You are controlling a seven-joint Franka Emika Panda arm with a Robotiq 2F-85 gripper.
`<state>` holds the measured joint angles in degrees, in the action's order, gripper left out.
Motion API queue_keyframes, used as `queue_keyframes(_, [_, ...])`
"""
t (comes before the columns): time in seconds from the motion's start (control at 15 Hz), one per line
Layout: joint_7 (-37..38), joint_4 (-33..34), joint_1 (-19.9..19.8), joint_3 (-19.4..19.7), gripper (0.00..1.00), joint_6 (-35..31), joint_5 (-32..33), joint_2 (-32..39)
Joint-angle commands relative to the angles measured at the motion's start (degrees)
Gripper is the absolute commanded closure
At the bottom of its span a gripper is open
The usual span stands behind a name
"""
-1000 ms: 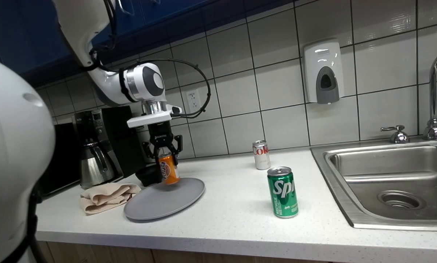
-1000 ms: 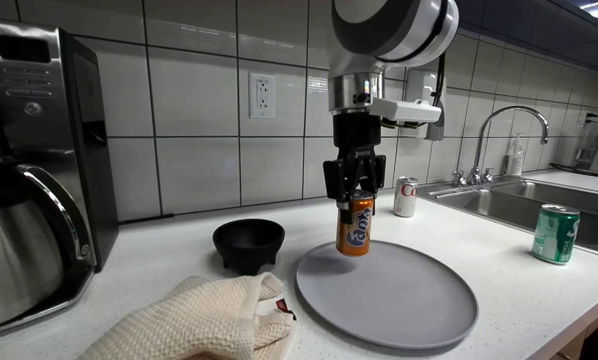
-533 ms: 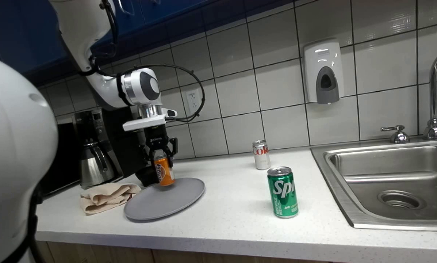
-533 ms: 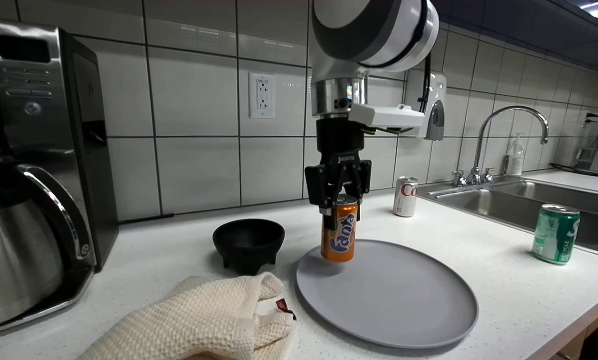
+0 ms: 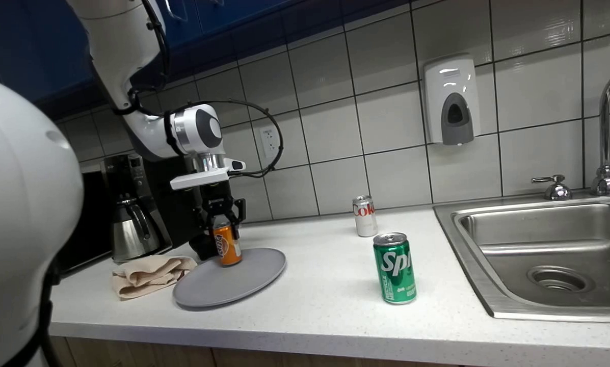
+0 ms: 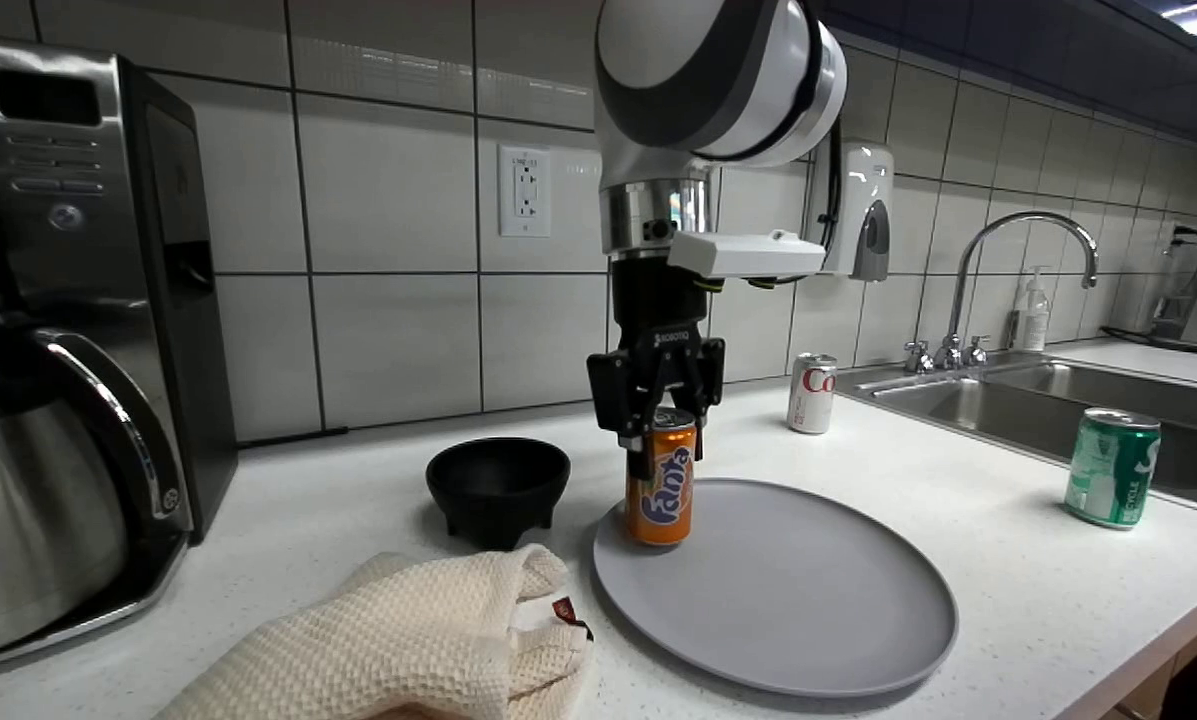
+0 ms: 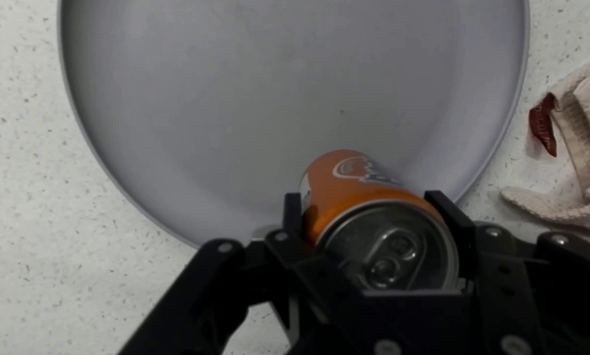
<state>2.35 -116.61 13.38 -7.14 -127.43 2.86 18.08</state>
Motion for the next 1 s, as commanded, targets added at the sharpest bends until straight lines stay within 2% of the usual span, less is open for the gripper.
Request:
queue_keyframes(0.0, [2.5,2.5,0.3,-0.3,0.62,1.7,1.6,1.2])
queue_keyframes(0.27, [3.1,2.7,0.5,-0.3,0.62,1.7,1.5,1.5])
queue_keyframes(0.33, [3.2,2.7,0.6,-0.3,0.12,1.8,1.5,1.4])
queue_keyframes(0.4, [3.4,2.7,0.6,-0.3,0.11,1.7,1.5,1.3])
queue_keyframes(0.53, [3.8,2.6,0.6,-0.3,0.01,1.7,1.4,0.9])
queue_keyframes(0.93, [5.0,2.0,0.7,-0.2,0.00,1.3,1.3,-0.8])
